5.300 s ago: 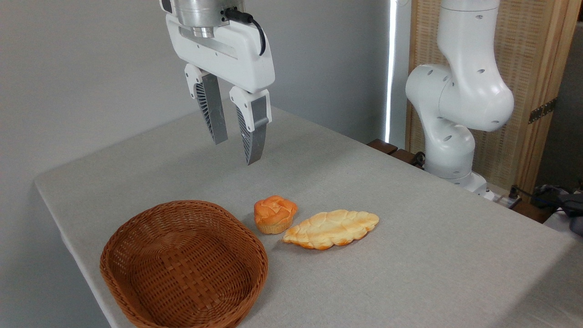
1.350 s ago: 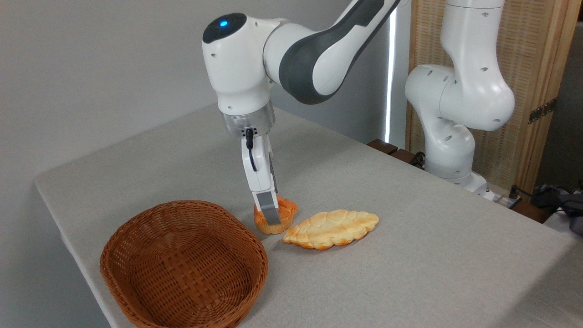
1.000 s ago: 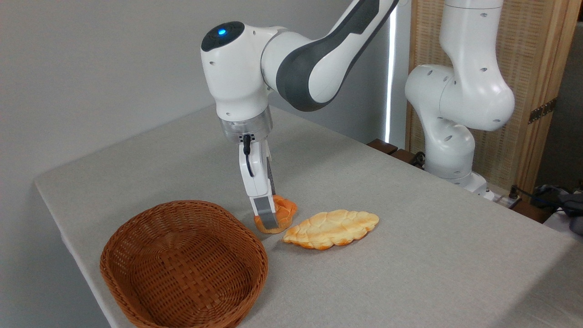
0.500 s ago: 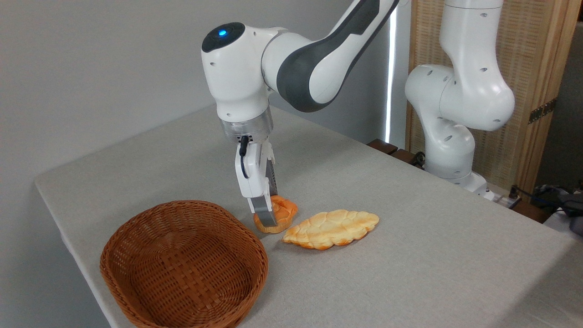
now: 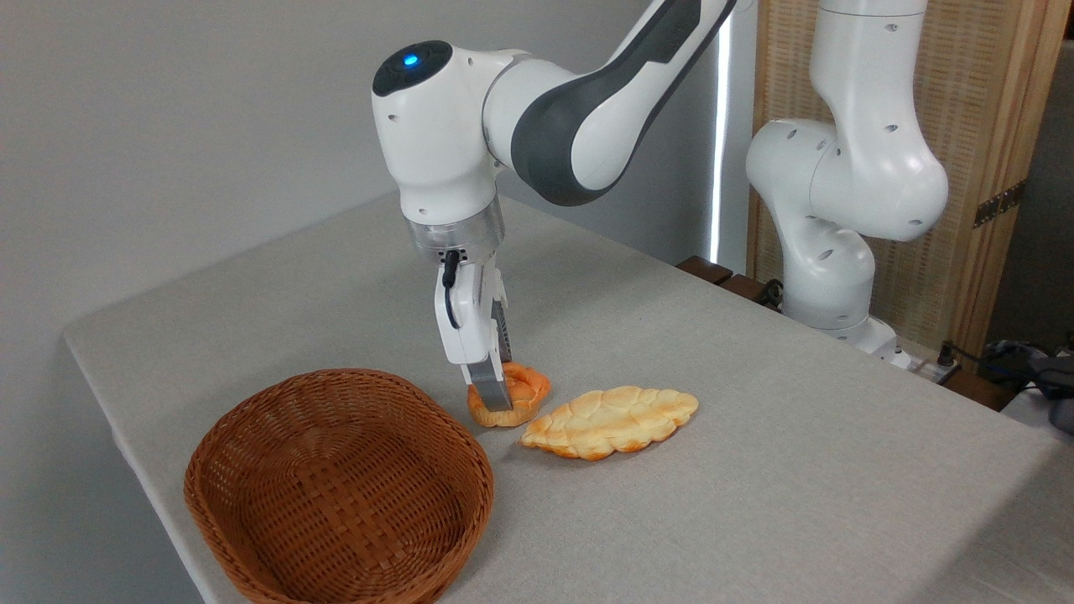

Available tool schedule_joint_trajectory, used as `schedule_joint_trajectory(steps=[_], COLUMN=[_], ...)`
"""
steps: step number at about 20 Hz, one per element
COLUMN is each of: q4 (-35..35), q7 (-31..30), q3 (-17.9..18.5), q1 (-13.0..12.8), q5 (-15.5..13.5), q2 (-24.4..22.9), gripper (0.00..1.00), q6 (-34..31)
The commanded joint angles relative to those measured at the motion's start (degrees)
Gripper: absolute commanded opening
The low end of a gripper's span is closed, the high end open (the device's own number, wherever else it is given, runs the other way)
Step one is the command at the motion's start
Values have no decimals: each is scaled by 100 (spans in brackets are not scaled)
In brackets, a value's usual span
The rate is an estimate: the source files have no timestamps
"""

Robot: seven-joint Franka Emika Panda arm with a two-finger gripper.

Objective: Put bread into the basket
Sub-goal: 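Close the gripper around the orange bun, then lift the bun and carry it over the wicker basket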

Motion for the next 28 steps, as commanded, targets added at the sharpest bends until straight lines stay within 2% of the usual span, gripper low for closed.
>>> schedule_joint_trajectory(steps=[1, 4, 10, 12, 13, 15, 17, 18, 21, 22, 24, 28], q4=[-40, 82, 1285, 1603, 1795, 2278, 2692, 2885, 2948, 2948, 2948, 2931], q7=[81, 37, -271, -315, -393, -778, -1149, -1411, -2193, -2370, -2450, -2433], q3=[42, 60, 226, 367, 420, 551, 614, 614, 587, 552, 535, 421], q1=[9, 9, 18, 18, 18, 26, 18, 18, -17, -17, -52, -220], q5=[55, 3, -41, -85, -233, -602, -779, -884, -1253, -1306, -1307, -1237], q2=[-102, -119, 73, 170, 240, 529, 837, 995, 1295, 1391, 1497, 1761], gripper=[42, 42, 42, 42, 42, 42, 42, 42, 45, 45, 45, 47], q6=[-101, -434, -2024, -2158, -2167, -2106, -1966, -1738, -422, -61, 222, 443])
